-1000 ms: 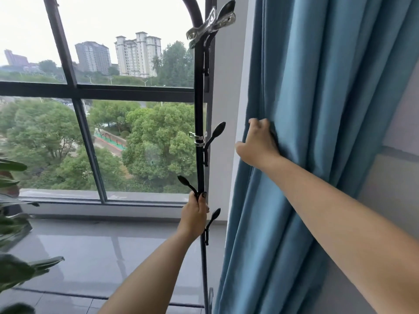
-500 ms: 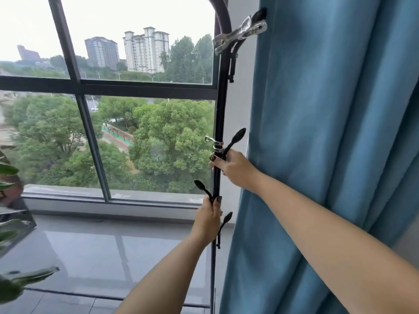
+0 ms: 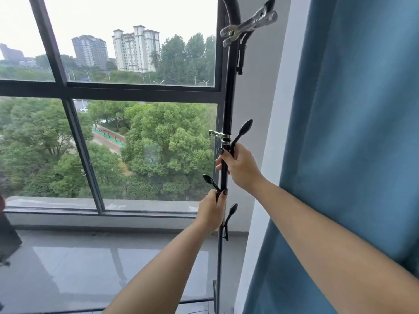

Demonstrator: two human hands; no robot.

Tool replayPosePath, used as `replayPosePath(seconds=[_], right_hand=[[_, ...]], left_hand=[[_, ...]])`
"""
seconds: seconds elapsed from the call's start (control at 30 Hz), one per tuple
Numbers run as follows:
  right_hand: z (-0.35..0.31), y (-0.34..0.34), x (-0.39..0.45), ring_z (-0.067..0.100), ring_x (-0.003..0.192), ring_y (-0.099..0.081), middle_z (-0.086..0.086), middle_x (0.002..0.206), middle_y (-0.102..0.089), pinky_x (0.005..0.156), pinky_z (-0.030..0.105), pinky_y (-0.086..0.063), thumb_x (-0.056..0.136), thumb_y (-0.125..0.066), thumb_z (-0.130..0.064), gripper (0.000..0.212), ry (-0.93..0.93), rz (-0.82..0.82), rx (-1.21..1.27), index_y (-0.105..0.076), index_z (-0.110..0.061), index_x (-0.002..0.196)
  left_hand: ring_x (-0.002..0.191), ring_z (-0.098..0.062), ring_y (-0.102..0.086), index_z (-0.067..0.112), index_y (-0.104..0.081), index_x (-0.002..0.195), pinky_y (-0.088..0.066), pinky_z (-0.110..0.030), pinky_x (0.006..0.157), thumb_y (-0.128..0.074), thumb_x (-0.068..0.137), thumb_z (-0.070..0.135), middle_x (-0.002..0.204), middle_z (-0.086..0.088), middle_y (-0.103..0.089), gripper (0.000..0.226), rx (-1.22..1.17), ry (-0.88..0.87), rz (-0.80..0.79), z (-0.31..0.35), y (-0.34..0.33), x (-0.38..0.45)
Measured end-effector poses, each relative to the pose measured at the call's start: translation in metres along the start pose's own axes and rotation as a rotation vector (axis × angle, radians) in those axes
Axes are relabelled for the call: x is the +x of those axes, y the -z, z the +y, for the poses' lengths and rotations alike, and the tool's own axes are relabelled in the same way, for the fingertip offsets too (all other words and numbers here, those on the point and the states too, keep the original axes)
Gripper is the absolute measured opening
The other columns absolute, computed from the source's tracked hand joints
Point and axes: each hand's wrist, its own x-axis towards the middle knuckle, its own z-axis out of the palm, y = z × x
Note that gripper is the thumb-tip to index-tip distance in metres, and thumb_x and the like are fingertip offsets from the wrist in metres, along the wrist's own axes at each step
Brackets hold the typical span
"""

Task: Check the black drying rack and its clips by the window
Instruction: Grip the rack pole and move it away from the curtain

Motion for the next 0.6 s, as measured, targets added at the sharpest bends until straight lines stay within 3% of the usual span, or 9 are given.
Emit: replayPosePath(seconds=[0.13,0.23,0.37,0.6], right_hand=[[0.015,-0.009,0.019,0.025,0.068,-0.067,0.006,0.081,-0.065,0.058,0.025,-0.047,0.097,-0.05,-0.019,0.011,-0.045,0.096,0.053,-0.043,-0.02,0.089],[0.027,-0.016,0.029,0.025,0.068,-0.066,0.003,0.08,-0.064,0.071,0.042,-0.053,0.097,-0.051,-0.018,0.01,-0.062,0.161,0.073,-0.041,-0.016,0.098],[0.037,-0.026,0.048,0.028,0.069,-0.067,0.004,0.083,-0.065,0.078,0.048,-0.053,0.097,-0.052,-0.018,0.014,-0.085,0.25,0.064,-0.043,-0.01,0.103],[0.05,-0.038,0.09,0.022,0.062,-0.066,0.001,0.081,-0.063,0.074,0.039,-0.053,0.098,-0.049,-0.017,0.004,-0.051,0.339,0.044,-0.045,-0.016,0.1]], left_hand=[[0.093,-0.022,-0.057,0.008,-0.051,0.106,-0.042,-0.034,0.078,-0.043,0.096,0.031,0.101,-0.003,-0.062,0.026,-0.016,-0.03,-0.034,-0.002,0.022,0.028],[0.098,-0.019,-0.059,0.012,-0.05,0.113,-0.049,-0.036,0.086,-0.049,0.094,0.027,0.105,0.0,-0.062,0.024,-0.053,-0.07,-0.04,-0.005,0.039,0.043],[0.098,-0.019,-0.063,0.014,-0.049,0.115,-0.053,-0.042,0.087,-0.053,0.092,0.025,0.108,-0.003,-0.065,0.026,-0.085,-0.14,-0.058,-0.006,0.059,0.062],[0.103,-0.012,-0.059,0.014,-0.053,0.117,-0.05,-0.032,0.093,-0.052,0.093,0.023,0.11,0.004,-0.062,0.025,-0.083,-0.27,-0.072,-0.001,0.09,0.097]])
